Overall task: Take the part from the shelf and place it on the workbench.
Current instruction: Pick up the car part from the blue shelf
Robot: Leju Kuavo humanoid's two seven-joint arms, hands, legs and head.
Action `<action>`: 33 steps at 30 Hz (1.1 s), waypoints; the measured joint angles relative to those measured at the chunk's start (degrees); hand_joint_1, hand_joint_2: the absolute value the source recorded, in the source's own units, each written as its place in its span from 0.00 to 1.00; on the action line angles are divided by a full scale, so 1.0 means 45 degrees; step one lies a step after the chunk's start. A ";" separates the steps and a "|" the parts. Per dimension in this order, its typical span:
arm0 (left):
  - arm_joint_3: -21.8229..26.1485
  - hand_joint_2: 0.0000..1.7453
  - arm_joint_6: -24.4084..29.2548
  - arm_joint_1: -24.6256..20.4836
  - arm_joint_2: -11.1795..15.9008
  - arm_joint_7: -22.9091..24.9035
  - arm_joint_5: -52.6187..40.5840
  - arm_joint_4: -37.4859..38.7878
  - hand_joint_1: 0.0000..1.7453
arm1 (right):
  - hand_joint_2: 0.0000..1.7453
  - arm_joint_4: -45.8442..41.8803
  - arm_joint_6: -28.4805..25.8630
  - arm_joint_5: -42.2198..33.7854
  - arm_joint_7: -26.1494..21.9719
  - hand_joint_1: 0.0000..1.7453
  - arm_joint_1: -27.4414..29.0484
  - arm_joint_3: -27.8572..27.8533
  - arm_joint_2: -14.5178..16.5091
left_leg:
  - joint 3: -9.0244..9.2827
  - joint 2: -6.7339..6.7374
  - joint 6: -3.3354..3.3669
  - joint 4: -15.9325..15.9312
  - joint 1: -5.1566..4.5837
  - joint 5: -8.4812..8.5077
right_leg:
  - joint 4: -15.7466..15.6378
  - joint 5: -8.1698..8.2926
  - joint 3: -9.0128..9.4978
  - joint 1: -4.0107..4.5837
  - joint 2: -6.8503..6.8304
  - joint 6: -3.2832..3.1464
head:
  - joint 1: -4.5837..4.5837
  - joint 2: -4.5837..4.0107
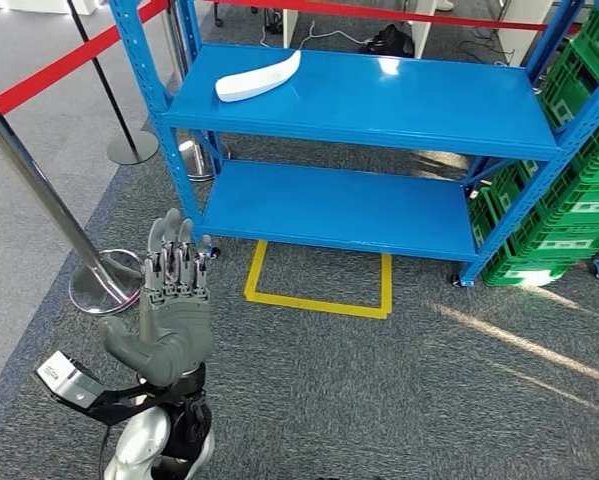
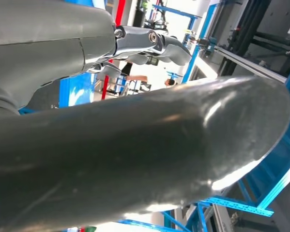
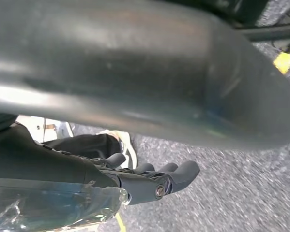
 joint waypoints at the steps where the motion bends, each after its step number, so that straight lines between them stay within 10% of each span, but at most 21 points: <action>1: 0.0002 0.00 -0.0021 -0.0003 -0.0001 0.0000 0.0010 -0.0001 0.00 | 0.00 0.0000 0.0004 0.0009 0.0000 0.00 -0.0009 0.0000 -0.0001 | 0.0069 -0.0012 -0.0047 0.0012 -0.0022 -0.0056 | -0.0846 0.0372 0.0400 0.0016 0.0004 -0.0041 | 0.0000 0.0000; 7: 0.0023 0.00 -0.0090 -0.0007 -0.0008 0.0006 0.0121 -0.0027 0.00 | 0.00 0.0000 0.0044 0.0022 0.0021 0.00 -0.0036 0.0007 -0.0006 | -0.0001 -0.0006 -0.0420 0.0152 -0.0031 -0.0278 | -0.2045 0.0514 0.0957 0.0041 0.0045 -0.0297 | -0.0074 0.0000; 11: 0.0032 0.00 -0.0101 0.0021 0.0008 0.0005 0.0128 -0.0044 0.00 | 0.00 0.0000 0.0047 0.0034 -0.0013 0.00 -0.0080 0.0010 -0.0006 | -0.1444 0.0022 -0.0669 0.2817 0.0013 -0.1459 | -0.2141 0.0447 0.1085 -0.0023 0.0003 -0.0479 | -0.0148 0.0000; 13: 0.0044 0.00 -0.0101 0.0062 0.0019 0.0007 0.0139 -0.0044 0.00 | 0.00 0.0000 0.0047 0.0035 -0.0024 0.00 -0.0078 0.0010 -0.0006 | -0.1934 0.0025 -0.0717 0.3438 0.0053 -0.1360 | -0.2140 0.0412 0.1122 -0.0033 -0.0004 -0.0480 | -0.0144 0.0000; 17: 0.0056 0.00 -0.0109 0.0069 0.0006 0.0016 0.0204 -0.0051 0.00 | 0.00 0.0000 0.0047 0.0047 -0.0056 0.00 -0.0080 0.0013 -0.0016 | -0.0776 0.0078 -0.0742 0.0716 0.0130 0.0275 | -0.2090 0.0300 0.1236 -0.0047 0.0042 -0.0296 | -0.0180 0.0000; 23: 0.0127 0.00 -0.0121 0.0113 -0.0079 0.0038 0.0238 -0.0090 0.00 | 0.00 0.0000 0.0047 0.0049 -0.0069 0.00 -0.0074 0.0016 -0.0025 | -0.0455 0.0043 -0.0245 -0.0014 0.0134 0.0371 | -0.1728 -0.0031 0.1061 -0.0044 0.0025 0.0071 | -0.0102 0.0000; 26: 0.0187 0.00 -0.0125 0.0119 -0.0106 0.0052 0.0238 -0.0107 0.00 | 0.00 0.0000 0.0055 0.0049 -0.0077 0.00 -0.0073 0.0044 -0.0026 | -0.0414 0.0045 -0.0080 -0.0025 0.0109 0.0293 | 0.0614 -0.1101 -0.0063 -0.0038 0.0017 0.0136 | 0.0005 0.0000; 28: 0.0229 0.00 -0.0125 0.0142 -0.0103 0.0058 0.0238 -0.0107 0.00 | 0.00 0.0000 0.0064 0.0050 -0.0091 0.00 -0.0052 0.0080 -0.0027 | -0.0346 0.0024 -0.0029 -0.0025 0.0075 0.0182 | 0.1534 -0.1182 -0.0574 -0.0035 0.0018 0.0139 | 0.0018 0.0000; 33: 0.0266 0.00 -0.0125 0.0172 -0.0109 0.0057 0.0239 -0.0146 0.00 | 0.00 0.0000 0.0077 0.0059 -0.0141 0.00 -0.0065 0.0116 -0.0045 | 0.0076 -0.0005 -0.0259 -0.0014 0.0037 -0.0136 | -0.1739 0.0324 0.1074 -0.0013 0.0017 0.0008 | 0.0013 0.0000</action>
